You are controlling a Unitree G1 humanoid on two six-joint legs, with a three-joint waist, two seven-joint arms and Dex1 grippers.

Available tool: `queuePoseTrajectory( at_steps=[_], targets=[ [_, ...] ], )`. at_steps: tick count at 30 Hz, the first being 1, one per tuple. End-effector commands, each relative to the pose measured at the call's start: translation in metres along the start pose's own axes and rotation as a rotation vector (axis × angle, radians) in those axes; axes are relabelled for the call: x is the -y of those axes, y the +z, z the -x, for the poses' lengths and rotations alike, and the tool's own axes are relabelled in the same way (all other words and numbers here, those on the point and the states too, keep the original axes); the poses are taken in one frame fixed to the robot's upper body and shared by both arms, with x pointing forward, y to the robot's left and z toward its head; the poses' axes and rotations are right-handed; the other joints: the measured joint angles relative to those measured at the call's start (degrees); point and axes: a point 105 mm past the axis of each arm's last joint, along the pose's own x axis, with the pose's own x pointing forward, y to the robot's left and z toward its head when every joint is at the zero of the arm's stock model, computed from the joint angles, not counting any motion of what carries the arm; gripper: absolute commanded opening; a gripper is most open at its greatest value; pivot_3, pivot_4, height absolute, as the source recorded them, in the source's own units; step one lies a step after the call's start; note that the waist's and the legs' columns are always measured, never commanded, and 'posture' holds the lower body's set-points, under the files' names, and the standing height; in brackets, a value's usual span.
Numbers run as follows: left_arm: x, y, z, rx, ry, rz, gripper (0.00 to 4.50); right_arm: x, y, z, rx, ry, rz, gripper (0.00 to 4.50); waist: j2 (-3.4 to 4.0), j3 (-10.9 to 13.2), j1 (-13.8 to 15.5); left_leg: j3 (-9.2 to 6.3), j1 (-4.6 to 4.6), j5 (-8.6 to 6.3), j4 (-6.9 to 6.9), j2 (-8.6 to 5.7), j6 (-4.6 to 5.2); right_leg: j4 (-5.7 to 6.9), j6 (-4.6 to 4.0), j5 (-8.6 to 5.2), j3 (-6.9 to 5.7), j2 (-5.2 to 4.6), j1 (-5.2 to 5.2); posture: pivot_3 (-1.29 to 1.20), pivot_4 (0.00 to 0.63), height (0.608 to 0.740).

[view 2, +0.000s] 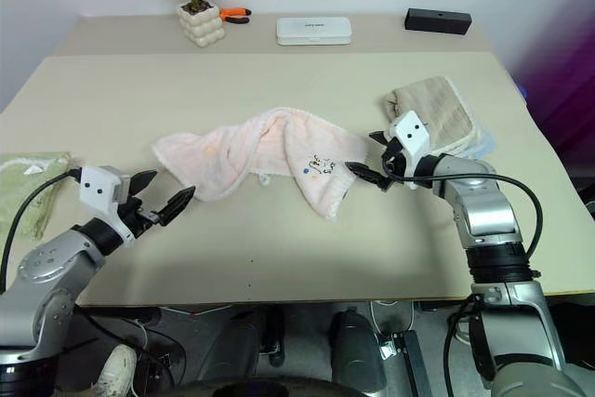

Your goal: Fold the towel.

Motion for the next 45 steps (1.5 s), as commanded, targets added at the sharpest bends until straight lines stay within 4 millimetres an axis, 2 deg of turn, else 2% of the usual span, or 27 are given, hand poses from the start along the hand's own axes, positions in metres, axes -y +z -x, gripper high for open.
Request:
queuePoseTrajectory(
  at_steps=[1, 6, 8, 13, 17, 22, 25, 29, 35, 38, 40, 45],
  targets=[
    [0.006, 0.012, 0.001, 0.051, -0.002, -0.044, 4.45, 0.006, 0.018, -0.004, 0.045, 0.000, 0.051, 4.50, 0.00, 0.00, 0.00, 0.00, 0.00, 0.00, 0.00, 0.00, 0.00, 0.00, 0.00, 0.00, 0.00, 0.00, 0.00, 0.00, 0.150, 0.733],
    [0.010, 0.016, 0.000, 0.065, -0.009, -0.049, 4.45, 0.003, 0.026, -0.011, 0.065, 0.017, 0.063, 4.50, 0.00, 0.00, 0.11, 0.00, 0.00, 0.00, 0.00, 0.00, 0.00, 0.00, 0.00, 0.00, 0.00, 0.00, 0.01, 0.00, 0.150, 0.733],
    [0.020, 0.019, -0.002, 0.066, -0.078, -0.042, 4.45, 0.003, 0.025, -0.013, 0.067, 0.011, 0.061, 4.50, -0.01, 0.00, 0.12, 0.00, -0.01, 0.02, 0.00, 0.00, -0.04, 0.00, 0.00, 0.00, 0.00, -0.01, 0.01, 0.00, 0.150, 0.733],
    [0.073, 0.028, -0.009, 0.048, -0.371, -0.129, 4.45, -0.004, 0.022, -0.017, 0.072, 0.009, 0.042, 4.50, -0.01, 0.01, 0.24, 0.01, 0.00, 0.06, 0.02, -0.02, -0.10, 0.00, 0.00, 0.00, 0.00, -0.01, 0.03, 0.00, 0.150, 0.733],
    [0.093, 0.028, -0.024, 0.040, -0.432, -0.216, 4.45, -0.013, 0.023, -0.023, 0.087, 0.018, 0.026, 4.50, -0.01, 0.00, 0.13, 0.02, 0.01, 0.09, 0.02, -0.04, -0.14, 0.00, 0.01, 0.01, 0.01, 0.02, 0.04, 0.00, 0.150, 0.733],
    [0.089, 0.022, -0.037, -0.011, -0.365, -0.297, 4.45, -0.022, 0.028, -0.024, 0.105, 0.026, 0.014, 4.50, -0.01, 0.01, -0.01, 0.05, 0.04, 0.16, 0.01, -0.04, -0.23, 0.13, 0.01, 0.01, 0.02, 0.09, 0.01, 0.00, 0.150, 0.733],
    [0.081, 0.021, -0.045, -0.013, -0.282, -0.335, 4.45, -0.021, 0.022, -0.022, 0.095, 0.005, 0.005, 4.50, -0.01, 0.01, 0.13, 0.05, 0.03, 0.06, 0.03, -0.06, -0.05, 0.16, 0.02, 0.01, 0.02, 0.09, 0.01, 0.00, 0.150, 0.733],
    [0.066, 0.014, -0.048, -0.066, -0.189, -0.332, 4.45, -0.025, 0.018, -0.022, 0.086, 0.013, 0.001, 4.50, -0.01, 0.01, 0.11, 0.04, 0.03, 0.06, 0.05, -0.07, -0.05, 0.16, 0.04, 0.01, 0.02, 0.06, 0.02, 0.00, 0.150, 0.733],
    [0.059, -0.004, -0.046, -0.172, -0.180, -0.317, 4.45, -0.027, 0.022, -0.029, 0.103, 0.021, 0.002, 4.50, -0.01, 0.01, 0.04, 0.04, 0.04, 0.08, 0.05, -0.07, -0.08, 0.19, 0.04, 0.01, 0.02, 0.07, 0.01, 0.00, 0.150, 0.733],
    [0.057, -0.004, -0.047, -0.167, -0.188, -0.287, 3.63, -0.028, 0.024, -0.031, 0.115, 0.027, 0.006, 4.50, -0.02, 0.01, 0.01, 0.04, 0.04, 0.08, 0.05, -0.07, -0.09, 0.20, 0.04, 0.01, 0.03, 0.07, -0.01, 0.00, 0.150, 0.733],
    [0.050, -0.004, -0.047, -0.175, -0.165, -0.304, 2.73, -0.027, 0.029, -0.031, 0.126, 0.025, 0.014, 4.50, -0.02, 0.02, 0.00, 0.04, 0.03, 0.11, 0.05, -0.07, -0.13, 0.20, 0.04, 0.01, 0.03, 0.06, -0.01, 0.00, 0.150, 0.733],
    [0.042, -0.005, -0.045, -0.185, -0.142, -0.322, 0.14, -0.022, 0.033, -0.028, 0.128, 0.019, 0.029, 4.50, -0.02, 0.02, 0.08, 0.04, 0.03, 0.16, 0.06, -0.07, -0.22, 0.20, 0.04, 0.01, 0.03, 0.05, -0.01, 0.00, 0.150, 0.733]
  ],
)
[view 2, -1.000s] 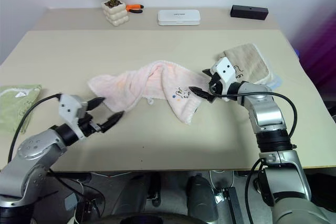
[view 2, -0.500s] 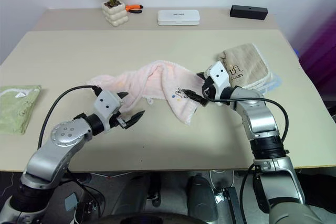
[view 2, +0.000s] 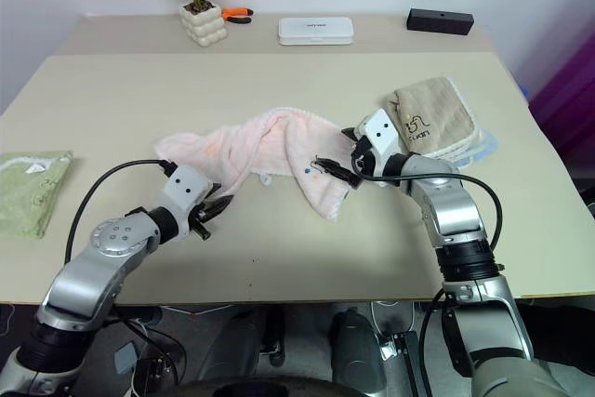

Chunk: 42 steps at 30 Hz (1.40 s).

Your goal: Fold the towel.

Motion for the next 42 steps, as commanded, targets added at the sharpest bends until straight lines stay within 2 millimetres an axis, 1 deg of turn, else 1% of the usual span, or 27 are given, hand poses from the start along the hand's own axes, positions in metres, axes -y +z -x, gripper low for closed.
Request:
queuePoseTrajectory(
  at_steps=[1, 4, 6, 9, 10, 14, 16, 18, 20, 21, 26, 27, 28, 31, 33, 35, 37, 38, 39, 40, 41, 42],
  targets=[
    [-0.015, 0.006, 0.007, 0.021, 0.059, -0.051, 0.04, 0.011, 0.020, 0.004, 0.049, -0.024, 0.042, 4.50, 0.00, 0.00, -0.01, 0.00, 0.00, 0.00, 0.00, -0.01, 0.00, 0.00, 0.00, 0.00, 0.00, -0.01, 0.00, 0.00, 0.150, 0.733],
    [-0.022, 0.014, 0.010, 0.066, 0.082, -0.091, 0.04, 0.023, 0.027, 0.002, 0.049, -0.063, 0.024, 4.50, -0.01, 0.01, -0.16, 0.01, 0.00, 0.00, 0.01, -0.01, 0.00, 0.03, 0.00, 0.00, 0.01, -0.01, -0.02, 0.00, 0.150, 0.733],
    [-0.024, 0.022, 0.014, 0.114, 0.093, -0.099, 0.04, 0.032, 0.026, -0.001, 0.019, -0.089, 0.018, 4.50, -0.01, 0.01, -0.19, 0.01, 0.00, -0.01, 0.00, -0.01, 0.01, 0.08, -0.01, 0.00, 0.03, -0.02, -0.06, 0.00, 0.150, 0.733],
    [-0.029, 0.021, 0.022, 0.141, 0.110, -0.106, 0.04, 0.054, 0.016, -0.004, -0.070, -0.158, -0.035, 4.50, -0.01, 0.01, -0.27, 0.03, 0.00, 0.01, 0.00, 0.00, -0.01, 0.11, -0.01, 0.00, 0.05, -0.05, -0.08, 0.00, 0.150, 0.733],
    [-0.030, 0.020, 0.023, 0.142, 0.114, -0.107, 0.04, 0.058, 0.013, -0.005, -0.089, -0.169, -0.050, 4.50, -0.01, 0.01, -0.27, 0.03, 0.01, 0.01, 0.00, 0.00, -0.02, 0.12, -0.01, 0.00, 0.05, -0.04, -0.08, 0.00, 0.150, 0.733],
    [-0.031, 0.017, 0.027, 0.141, 0.115, -0.102, 0.04, 0.067, 0.004, -0.007, -0.149, -0.178, -0.073, 4.50, -0.01, 0.01, -0.07, 0.06, -0.01, 0.03, 0.01, -0.02, -0.05, 0.13, -0.01, 0.00, 0.04, -0.05, -0.09, 0.00, 0.150, 0.733],
    [-0.030, 0.015, 0.028, 0.141, 0.112, -0.105, 0.04, 0.070, -0.009, -0.012, -0.225, -0.163, -0.114, 4.50, -0.01, 0.01, -0.25, 0.09, -0.01, 0.03, 0.02, -0.03, -0.04, 0.14, 0.00, 0.00, 0.05, -0.05, -0.09, 0.00, 0.150, 0.733],
    [-0.029, 0.016, 0.029, 0.151, 0.110, -0.108, 0.04, 0.072, -0.017, -0.015, -0.276, -0.152, -0.133, 4.50, -0.01, 0.01, -0.37, 0.13, 0.00, 0.03, 0.04, -0.03, -0.04, 0.22, -0.01, 0.00, 0.09, -0.04, -0.11, 0.00, 0.150, 0.733],
    [-0.028, 0.016, 0.029, 0.155, 0.112, -0.109, 0.00, 0.074, -0.020, -0.017, -0.298, -0.156, -0.127, 3.97, -0.01, 0.01, -0.40, 0.16, 0.00, 0.04, 0.05, -0.03, -0.04, 0.33, 0.00, 0.00, 0.12, -0.05, -0.18, 0.00, 0.150, 0.733],
    [-0.028, 0.016, 0.029, 0.156, 0.112, -0.109, 0.00, 0.075, -0.021, -0.017, -0.307, -0.157, -0.128, 3.64, -0.01, 0.01, -0.39, 0.16, 0.00, 0.04, 0.05, -0.02, -0.04, 0.35, 0.00, -0.01, 0.13, -0.05, -0.20, 0.00, 0.150, 0.733],
    [-0.024, 0.016, 0.030, 0.162, 0.108, -0.103, 0.00, 0.075, -0.026, -0.018, -0.325, -0.152, -0.128, 1.07, -0.01, 0.01, -0.37, 0.21, 0.02, 0.05, 0.06, -0.02, -0.05, 0.39, 0.01, -0.01, 0.17, -0.05, -0.21, 0.00, 0.150, 0.733],
    [-0.023, 0.016, 0.030, 0.163, 0.105, -0.102, 0.00, 0.075, -0.026, -0.018, -0.324, -0.149, -0.128, 0.49, -0.01, 0.01, -0.30, 0.21, 0.02, 0.05, 0.07, -0.02, -0.05, 0.40, 0.01, -0.01, 0.18, -0.05, -0.20, 0.00, 0.150, 0.733],
    [-0.023, 0.015, 0.031, 0.163, 0.103, -0.102, 0.00, 0.074, -0.025, -0.019, -0.321, -0.143, -0.127, 0.05, -0.01, 0.01, -0.29, 0.20, 0.02, 0.05, 0.07, -0.02, -0.05, 0.40, 0.01, -0.01, 0.18, -0.05, -0.21, 0.00, 0.150, 0.733],
    [-0.029, 0.016, 0.034, 0.172, 0.118, -0.085, 0.00, 0.077, -0.016, -0.017, -0.285, -0.148, -0.110, 0.05, -0.01, 0.01, -0.35, 0.21, 0.02, 0.05, 0.07, -0.02, -0.05, 0.40, 0.01, -0.01, 0.19, -0.05, -0.21, 0.00, 0.150, 0.733],
    [-0.040, 0.021, 0.036, 0.196, 0.157, -0.064, 0.00, 0.082, -0.006, -0.016, -0.255, -0.170, -0.069, 0.05, 0.00, 0.01, -0.32, 0.20, 0.02, 0.05, 0.07, -0.02, -0.06, 0.41, 0.01, -0.01, 0.19, -0.05, -0.22, 0.00, 0.150, 0.733],
    [-0.059, 0.030, 0.038, 0.229, 0.217, -0.055, 0.00, 0.092, 0.010, -0.014, -0.204, -0.221, -0.004, 0.05, 0.00, 0.02, -0.21, 0.20, 0.01, 0.05, 0.07, -0.02, -0.07, 0.42, 0.01, -0.01, 0.19, -0.05, -0.23, 0.00, 0.150, 0.733],
    [-0.070, 0.036, 0.039, 0.249, 0.249, -0.055, 0.00, 0.098, 0.020, -0.013, -0.173, -0.250, 0.032, 0.05, -0.01, 0.03, -0.31, 0.20, 0.01, 0.07, 0.09, -0.02, -0.10, 0.45, 0.01, -0.01, 0.19, -0.05, -0.24, 0.00, 0.150, 0.733],
    [-0.086, 0.046, 0.039, 0.281, 0.306, -0.064, 0.00, 0.104, 0.035, -0.012, -0.127, -0.279, 0.079, 0.05, 0.00, 0.03, -0.35, 0.21, 0.01, 0.07, 0.09, -0.03, -0.10, 0.46, 0.01, -0.01, 0.19, -0.05, -0.24, 0.00, 0.150, 0.733],
    [-0.097, 0.054, 0.040, 0.304, 0.346, -0.068, 0.00, 0.107, 0.046, -0.012, -0.095, -0.299, 0.112, 0.05, -0.02, 0.07, -0.31, 0.22, 0.02, 0.07, 0.09, -0.03, -0.09, 0.47, 0.01, -0.01, 0.21, -0.04, -0.24, 0.00, 0.150, 0.733],
    [-0.118, 0.071, 0.043, 0.365, 0.421, -0.071, 0.00, 0.116, 0.069, -0.010, -0.025, -0.352, 0.167, 0.05, -0.01, 0.08, -0.34, 0.22, 0.00, 0.09, 0.09, -0.03, -0.11, 0.50, 0.01, -0.01, 0.21, -0.03, -0.28, 0.00, 0.150, 0.733],
    [-0.142, 0.092, 0.050, 0.435, 0.531, -0.108, 0.00, 0.124, 0.096, -0.006, 0.053, -0.409, 0.208, 0.05, -0.03, 0.19, -0.24, 0.23, 0.02, 0.09, 0.09, -0.03, -0.11, 0.54, 0.01, -0.01, 0.22, -0.02, -0.29, 0.00, 0.150, 0.733],
    [-0.160, 0.109, 0.057, 0.488, 0.615, -0.125, 0.00, 0.129, 0.116, -0.002, 0.111, -0.450, 0.242, 0.05, -0.13, 0.33, -0.30, 0.22, 0.00, 0.13, 0.10, -0.04, -0.16, 0.60, 0.01, -0.01, 0.22, -0.01, -0.32, 0.00, 0.150, 0.733]
  ],
)
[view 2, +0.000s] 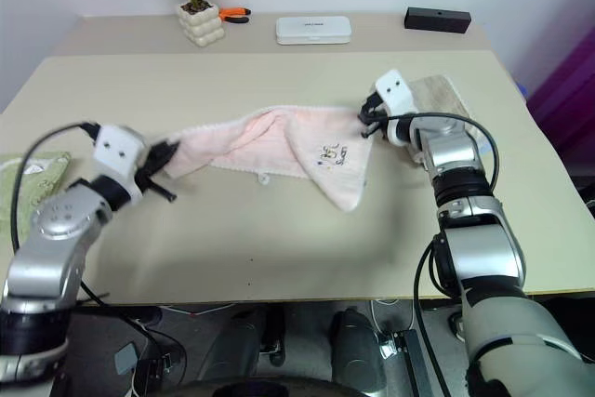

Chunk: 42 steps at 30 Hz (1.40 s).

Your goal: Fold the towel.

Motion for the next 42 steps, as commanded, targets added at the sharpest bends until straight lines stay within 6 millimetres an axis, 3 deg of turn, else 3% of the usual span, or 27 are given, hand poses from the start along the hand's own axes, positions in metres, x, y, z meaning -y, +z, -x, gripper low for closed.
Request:
queuePoseTrajectory(
  at_steps=[1, 5, 7, 9, 11, 16, 18, 20, 23, 26, 31, 34, 42],
  targets=[
    [-0.075, 0.067, -0.008, 0.247, 0.306, -0.086, 0.00, 0.041, 0.096, 0.020, 0.299, -0.196, 0.132, 0.05, -0.13, 0.18, -0.10, -0.02, -0.11, 0.07, 0.00, 0.00, -0.04, 0.03, -0.02, 0.02, -0.01, 0.02, -0.10, 0.00, 0.150, 0.733],
    [-0.126, 0.118, 0.000, 0.433, 0.484, -0.083, 0.00, 0.048, 0.148, 0.040, 0.491, -0.221, 0.180, 0.05, -0.18, 0.15, -0.36, 0.06, -0.08, 0.05, -0.09, 0.00, 0.01, -0.06, 0.05, -0.03, 0.00, 0.02, -0.08, 0.00, 0.150, 0.733],
    [-0.136, 0.126, 0.007, 0.466, 0.497, -0.061, 0.00, 0.042, 0.158, 0.046, 0.544, -0.172, 0.193, 0.05, -0.21, 0.13, -0.46, 0.21, 0.04, 0.02, -0.32, 0.00, 0.06, -0.16, 0.08, -0.04, -0.01, -0.02, -0.01, 0.00, 0.150, 0.733],
    [-0.136, 0.122, 0.015, 0.460, 0.449, -0.034, 0.00, 0.027, 0.158, 0.050, 0.568, -0.068, 0.216, 0.05, -0.21, 0.13, -0.42, 0.34, 0.09, 0.02, -0.48, -0.02, 0.06, -0.23, 0.09, -0.05, -0.01, -0.06, -0.01, 0.00, 0.150, 0.733],
    [-0.124, 0.106, 0.026, 0.421, 0.345, -0.018, 0.00, 0.005, 0.145, 0.055, 0.558, 0.073, 0.213, 0.05, -0.21, 0.13, -0.55, 0.36, 0.10, 0.03, -0.50, 0.00, 0.05, -0.23, 0.10, -0.05, -0.02, -0.06, -0.02, 0.00, 0.150, 0.733],
    [-0.080, 0.046, 0.061, 0.213, 0.120, 0.035, 0.00, -0.036, 0.082, 0.069, 0.373, 0.332, 0.191, 0.05, -0.22, 0.17, -0.28, 0.39, 0.08, 0.03, -0.42, 0.05, 0.05, -0.22, 0.09, -0.05, 0.02, -0.07, -0.06, 0.00, 0.150, 0.733],
    [-0.060, 0.020, 0.079, 0.086, 0.029, 0.052, 0.00, -0.047, 0.057, 0.080, 0.285, 0.414, 0.156, 0.05, -0.21, 0.22, -0.06, 0.33, 0.08, -0.01, -0.19, 0.05, 0.07, -0.19, 0.09, -0.05, 0.02, -0.11, -0.04, 0.00, 0.150, 0.733],
    [-0.047, 0.007, 0.091, 0.012, -0.029, 0.060, 0.00, -0.054, 0.043, 0.088, 0.225, 0.455, 0.136, 0.05, -0.20, 0.22, 0.01, 0.29, 0.07, -0.09, -0.12, 0.09, 0.10, -0.20, 0.03, -0.02, 0.03, -0.15, -0.02, 0.00, 0.150, 0.733],
    [-0.023, -0.021, 0.124, -0.142, -0.138, 0.173, 0.00, -0.070, 0.011, 0.118, 0.090, 0.616, 0.071, 0.05, -0.21, 0.21, 0.11, 0.20, 0.06, -0.36, -0.08, 0.14, 0.21, -0.31, -0.03, 0.00, 0.03, -0.20, -0.04, 0.00, 0.150, 0.733],
    [-0.019, -0.030, 0.136, -0.216, -0.164, 0.212, 0.00, -0.070, 0.005, 0.127, 0.057, 0.635, 0.052, 0.05, -0.20, 0.23, 0.06, 0.18, 0.09, -0.41, -0.09, 0.24, 0.26, -0.44, -0.09, 0.01, 0.07, -0.20, -0.04, 0.00, 0.150, 0.733],
    [-0.036, -0.030, 0.122, -0.186, -0.084, 0.170, 0.00, -0.054, 0.013, 0.101, 0.106, 0.490, 0.081, 0.05, -0.14, 0.22, -0.01, 0.24, 0.10, -0.34, -0.09, 0.63, 0.12, -0.88, -0.83, 0.26, -0.35, -0.06, -0.15, 0.00, 0.150, 0.733],
    [-0.049, -0.042, 0.103, -0.197, -0.020, 0.135, 0.00, -0.043, 0.008, 0.071, 0.094, 0.380, 0.117, 0.05, -0.15, 0.21, 0.01, 0.33, 0.08, -0.33, -0.12, 0.64, 0.13, -0.88, -0.64, 0.38, -0.35, -0.02, -0.17, 0.00, 0.150, 0.733],
    [-0.061, -0.065, 0.067, -0.211, 0.026, 0.117, 0.00, -0.038, 0.004, 0.024, 0.093, 0.291, 0.108, 0.05, -0.18, 0.22, -0.17, 0.81, -0.04, -0.04, -0.13, 0.63, 0.07, -0.78, -0.30, 0.57, -0.31, 0.13, -0.16, 0.00, 0.150, 0.733]
  ],
)
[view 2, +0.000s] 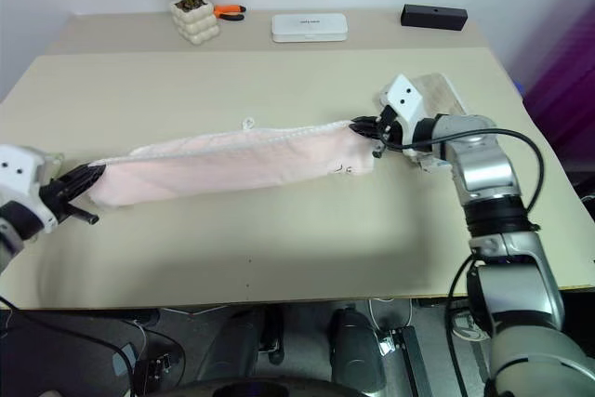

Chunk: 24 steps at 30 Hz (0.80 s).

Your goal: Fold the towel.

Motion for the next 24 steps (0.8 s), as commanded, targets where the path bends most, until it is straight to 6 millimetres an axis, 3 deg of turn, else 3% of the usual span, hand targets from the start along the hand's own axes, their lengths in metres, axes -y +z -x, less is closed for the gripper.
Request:
queuePoseTrajectory(
  at_steps=[1, 11, 13, 14, 16, 20, 21, 24],
  targets=[
    [-0.009, 0.001, -0.009, 0.014, 0.033, -0.044, 0.00, 0.014, 0.010, -0.006, 0.020, -0.056, 0.053, 0.05, 0.00, 0.00, -0.07, 0.02, 0.02, 0.00, 0.00, 0.00, 0.00, 0.01, 0.01, 0.00, 0.04, 0.00, 0.00, 0.00, 0.150, 0.733],
    [-0.020, -0.004, -0.032, 0.041, 0.077, -0.012, 0.00, 0.020, -0.002, -0.025, 0.008, -0.122, 0.016, 0.05, 0.00, 0.00, -0.27, 0.04, 0.05, 0.02, -0.01, 0.05, -0.04, 0.06, 0.01, 0.01, 0.07, 0.04, -0.01, 0.00, 0.150, 0.733],
    [-0.027, -0.005, -0.031, 0.040, 0.119, -0.009, 0.58, 0.023, -0.002, -0.025, 0.009, -0.145, 0.012, 0.00, 0.00, 0.00, -0.35, 0.05, 0.06, 0.03, 0.00, 0.05, -0.05, 0.07, 0.01, 0.01, 0.08, 0.04, -0.01, 0.00, 0.150, 0.733],
    [-0.030, -0.004, -0.030, 0.048, 0.140, -0.007, 0.93, 0.024, -0.002, -0.024, 0.007, -0.154, 0.012, 0.46, 0.00, 0.00, -0.36, 0.04, 0.06, 0.03, 0.00, 0.06, -0.05, 0.09, 0.01, 0.01, 0.08, 0.04, -0.01, 0.00, 0.150, 0.733],
    [-0.035, -0.002, -0.029, 0.072, 0.172, -0.001, 1.81, 0.025, -0.002, -0.023, 0.009, -0.159, 0.014, 0.92, 0.00, 0.00, -0.36, 0.04, 0.07, 0.03, 0.00, 0.07, -0.05, 0.10, 0.01, 0.01, 0.09, 0.04, -0.01, 0.00, 0.150, 0.733],
    [-0.042, 0.002, -0.021, 0.117, 0.255, 0.041, 3.69, 0.034, 0.003, -0.008, 0.034, -0.230, 0.040, 2.84, 0.00, 0.00, -0.26, 0.04, 0.07, 0.03, 0.00, 0.07, -0.05, 0.12, 0.01, 0.01, 0.10, 0.02, -0.01, 0.00, 0.150, 0.733],
    [-0.042, 0.002, -0.018, 0.130, 0.267, 0.064, 3.70, 0.035, 0.004, -0.003, 0.041, -0.243, 0.041, 3.28, 0.00, 0.00, -0.17, 0.04, 0.07, 0.03, 0.00, 0.07, -0.05, 0.12, 0.01, 0.01, 0.10, 0.00, -0.01, 0.00, 0.150, 0.733],
    [-0.041, 0.005, -0.008, 0.172, 0.297, 0.124, 3.70, 0.034, 0.004, 0.012, 0.056, -0.259, 0.029, 3.28, -0.01, -0.01, -0.04, 0.04, 0.07, 0.02, 0.00, 0.05, -0.04, 0.11, 0.02, 0.01, 0.09, -0.10, 0.00, 0.00, 0.150, 0.733]
  ],
)
